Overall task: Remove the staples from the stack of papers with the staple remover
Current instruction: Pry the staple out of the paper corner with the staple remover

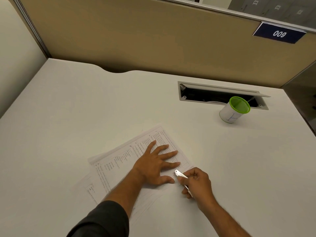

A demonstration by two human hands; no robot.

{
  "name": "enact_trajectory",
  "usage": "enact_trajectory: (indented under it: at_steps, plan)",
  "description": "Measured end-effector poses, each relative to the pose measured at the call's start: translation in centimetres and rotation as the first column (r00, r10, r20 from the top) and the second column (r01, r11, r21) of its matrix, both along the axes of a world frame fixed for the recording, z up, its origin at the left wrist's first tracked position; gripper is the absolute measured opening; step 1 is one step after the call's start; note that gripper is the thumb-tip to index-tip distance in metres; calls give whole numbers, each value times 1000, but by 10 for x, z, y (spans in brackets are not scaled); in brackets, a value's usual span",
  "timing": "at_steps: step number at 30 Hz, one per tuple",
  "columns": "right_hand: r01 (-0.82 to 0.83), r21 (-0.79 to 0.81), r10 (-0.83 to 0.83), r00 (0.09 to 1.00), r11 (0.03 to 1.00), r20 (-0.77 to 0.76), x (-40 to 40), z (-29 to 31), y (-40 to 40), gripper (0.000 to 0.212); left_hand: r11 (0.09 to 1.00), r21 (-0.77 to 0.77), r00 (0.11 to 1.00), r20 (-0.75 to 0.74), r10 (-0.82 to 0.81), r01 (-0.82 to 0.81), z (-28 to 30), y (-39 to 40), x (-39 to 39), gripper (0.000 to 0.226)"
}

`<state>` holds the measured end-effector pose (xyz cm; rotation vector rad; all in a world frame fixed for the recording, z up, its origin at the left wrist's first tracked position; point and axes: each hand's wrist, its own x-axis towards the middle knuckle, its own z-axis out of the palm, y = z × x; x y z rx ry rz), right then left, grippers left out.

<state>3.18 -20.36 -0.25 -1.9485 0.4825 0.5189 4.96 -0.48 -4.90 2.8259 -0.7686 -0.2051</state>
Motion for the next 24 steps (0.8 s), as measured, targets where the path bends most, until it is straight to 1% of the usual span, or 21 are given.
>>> enact_trajectory:
  at_steps: [3,8,11,19,22,24]
  plan:
    - [38,42,-36,998,998,-58,3,0,-1,19,1000,3,1000,-2,2,-2,-1,0,0,70]
    - [74,81,-64,992,994,-112,5,-3,-1,17,1000,10,1000,5,-3,2,-1,0,0,71]
    - [87,99,-72,987,991,-142,7,-3,-2,14,1000,-26,1000,18,4,-4,-3,0,0,69]
    - [84,138,-64,988,987,-140,7,-2,-4,13,1000,-28,1000,15,5,-5,-4,0,0,70]
    - [98,226,-68,988,969,-137,5,-2,-11,12,1000,-30,1000,10,3,-3,-4,1,0,72]
    - [150,272,-119,984,950,-129,7,-2,-18,14,1000,-30,1000,12,10,-10,-5,1,-1,76]
